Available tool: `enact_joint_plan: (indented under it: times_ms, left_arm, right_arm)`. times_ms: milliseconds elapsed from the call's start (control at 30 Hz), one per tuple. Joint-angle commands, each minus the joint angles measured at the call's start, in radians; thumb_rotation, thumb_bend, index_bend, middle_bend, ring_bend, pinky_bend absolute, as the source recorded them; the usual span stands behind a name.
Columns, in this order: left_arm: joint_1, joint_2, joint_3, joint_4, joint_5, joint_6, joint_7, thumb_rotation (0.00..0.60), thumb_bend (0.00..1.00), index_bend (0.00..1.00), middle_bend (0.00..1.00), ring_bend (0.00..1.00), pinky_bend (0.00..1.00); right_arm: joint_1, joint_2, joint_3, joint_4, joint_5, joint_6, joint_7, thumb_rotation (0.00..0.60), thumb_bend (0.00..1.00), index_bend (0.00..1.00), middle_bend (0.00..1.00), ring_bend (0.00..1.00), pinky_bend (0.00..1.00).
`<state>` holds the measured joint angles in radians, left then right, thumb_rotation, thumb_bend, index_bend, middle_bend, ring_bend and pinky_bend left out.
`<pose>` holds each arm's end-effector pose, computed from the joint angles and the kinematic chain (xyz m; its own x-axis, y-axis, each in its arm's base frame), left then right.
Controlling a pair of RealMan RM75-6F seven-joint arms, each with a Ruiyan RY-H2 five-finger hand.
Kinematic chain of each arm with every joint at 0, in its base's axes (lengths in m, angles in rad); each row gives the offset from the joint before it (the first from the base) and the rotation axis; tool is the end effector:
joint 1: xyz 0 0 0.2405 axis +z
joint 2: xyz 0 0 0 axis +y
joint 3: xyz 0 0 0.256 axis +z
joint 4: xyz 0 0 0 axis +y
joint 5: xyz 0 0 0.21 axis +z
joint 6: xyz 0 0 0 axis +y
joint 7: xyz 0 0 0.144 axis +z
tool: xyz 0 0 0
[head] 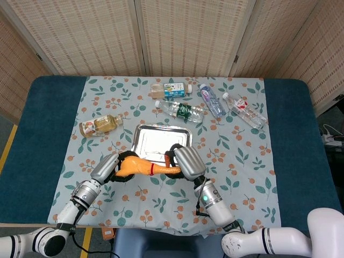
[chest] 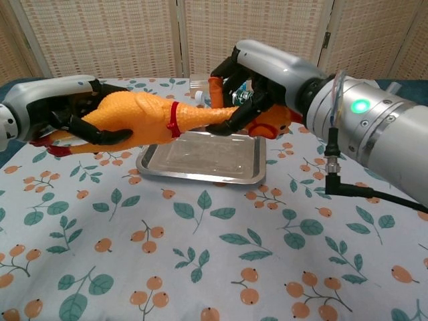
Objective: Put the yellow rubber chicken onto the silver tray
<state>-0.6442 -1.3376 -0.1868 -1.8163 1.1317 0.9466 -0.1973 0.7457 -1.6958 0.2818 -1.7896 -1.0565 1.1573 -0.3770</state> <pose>-0.1358 0.3011 0.0291 -0.1494 0.4918 0.8578 0.9531 -0.1593 0.2574 -0.0422 -0.2934 -0.0230 0.0415 -0.2979 0.9537 -0.9249 -0.3725 -0.0761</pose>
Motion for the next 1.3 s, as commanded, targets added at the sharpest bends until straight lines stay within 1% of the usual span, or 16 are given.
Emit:
enact_joint_plan:
  times_ms: [33, 67, 100, 133, 200, 233, 267, 300, 333, 400, 667, 900, 1033, 1167, 1300]
  left_arm:
    - [-0.005, 0.013, 0.000, -0.014, -0.013, -0.032, -0.017, 0.600, 0.66, 0.91, 0.90, 0.81, 0.94]
    - [-0.008, 0.018, 0.001, -0.015, -0.003, -0.042, -0.023, 0.600, 0.63, 0.87, 0.87, 0.75, 0.87]
    - [-0.009, 0.022, 0.005, -0.013, 0.014, -0.053, -0.033, 0.600, 0.58, 0.74, 0.75, 0.60, 0.71]
    - [-0.013, 0.029, 0.012, -0.012, 0.031, -0.075, -0.047, 0.600, 0.54, 0.51, 0.53, 0.38, 0.50]
    - [-0.029, 0.064, 0.025, -0.018, 0.063, -0.150, -0.092, 0.600, 0.47, 0.16, 0.18, 0.11, 0.19]
    - [-0.032, 0.069, 0.025, -0.018, 0.068, -0.160, -0.102, 0.600, 0.45, 0.08, 0.10, 0.05, 0.12]
    - [-0.033, 0.074, 0.024, -0.018, 0.072, -0.168, -0.111, 0.600, 0.44, 0.06, 0.08, 0.03, 0.10]
    - [-0.034, 0.078, 0.023, -0.017, 0.077, -0.173, -0.120, 0.600, 0.40, 0.00, 0.01, 0.00, 0.03]
    - [-0.034, 0.082, 0.018, -0.010, 0.094, -0.173, -0.139, 0.600, 0.36, 0.00, 0.00, 0.00, 0.00]
    - [-0.025, 0.082, 0.014, 0.011, 0.137, -0.148, -0.163, 0.600, 0.32, 0.00, 0.00, 0.00, 0.00]
    - [-0.010, 0.067, 0.029, 0.053, 0.235, -0.088, -0.206, 0.600, 0.30, 0.00, 0.00, 0.00, 0.00]
    - [0.000, 0.067, 0.023, 0.059, 0.250, -0.043, -0.230, 0.600, 0.29, 0.00, 0.00, 0.00, 0.00]
    - [-0.003, 0.082, 0.021, 0.059, 0.232, -0.048, -0.223, 0.600, 0.29, 0.00, 0.00, 0.00, 0.00]
    - [-0.002, 0.091, 0.019, 0.067, 0.231, -0.044, -0.238, 0.600, 0.29, 0.00, 0.00, 0.00, 0.00]
    - [-0.001, 0.116, 0.028, 0.070, 0.233, -0.049, -0.220, 0.600, 0.29, 0.00, 0.00, 0.00, 0.00]
  right_arm:
    - [0.000, 0.000, -0.001, -0.001, 0.001, 0.000, -0.001, 0.600, 0.39, 0.94, 0.71, 0.96, 1.00]
    - [0.001, -0.001, -0.001, -0.001, 0.001, 0.001, -0.003, 0.600, 0.39, 0.94, 0.71, 0.96, 1.00]
    - [0.001, 0.000, -0.001, -0.002, 0.001, 0.001, -0.004, 0.600, 0.39, 0.94, 0.71, 0.96, 1.00]
    - [0.001, 0.000, -0.001, -0.004, 0.002, 0.001, -0.005, 0.600, 0.39, 0.94, 0.71, 0.96, 1.00]
    - [0.002, 0.001, -0.001, -0.007, 0.002, 0.003, -0.008, 0.600, 0.39, 0.94, 0.71, 0.96, 1.00]
    - [0.002, 0.001, -0.001, -0.007, 0.003, 0.003, -0.009, 0.600, 0.39, 0.94, 0.71, 0.96, 1.00]
    - [0.002, 0.001, -0.001, -0.008, 0.003, 0.003, -0.009, 0.600, 0.39, 0.94, 0.71, 0.96, 1.00]
    - [0.002, 0.002, -0.001, -0.009, 0.003, 0.003, -0.010, 0.600, 0.39, 0.94, 0.72, 0.96, 1.00]
    - [0.002, 0.002, -0.001, -0.011, 0.004, 0.003, -0.011, 0.600, 0.39, 0.94, 0.72, 0.96, 1.00]
    - [0.001, 0.006, -0.003, -0.017, 0.006, 0.004, -0.017, 0.600, 0.39, 0.94, 0.72, 0.96, 1.00]
    - [-0.004, 0.020, -0.017, -0.030, 0.009, 0.011, -0.039, 0.600, 0.39, 0.94, 0.72, 0.96, 1.00]
    - [-0.015, 0.050, -0.035, -0.040, 0.009, 0.013, -0.053, 0.600, 0.39, 0.94, 0.72, 0.96, 1.00]
    - [-0.031, 0.080, -0.044, -0.043, 0.005, 0.019, -0.047, 0.600, 0.39, 0.94, 0.72, 0.96, 1.00]
    - [-0.043, 0.105, -0.038, -0.033, 0.015, 0.018, -0.026, 0.600, 0.39, 0.94, 0.72, 0.96, 1.00]
    - [-0.052, 0.119, -0.019, -0.006, 0.025, 0.020, 0.011, 0.600, 0.39, 0.94, 0.72, 0.96, 1.00]
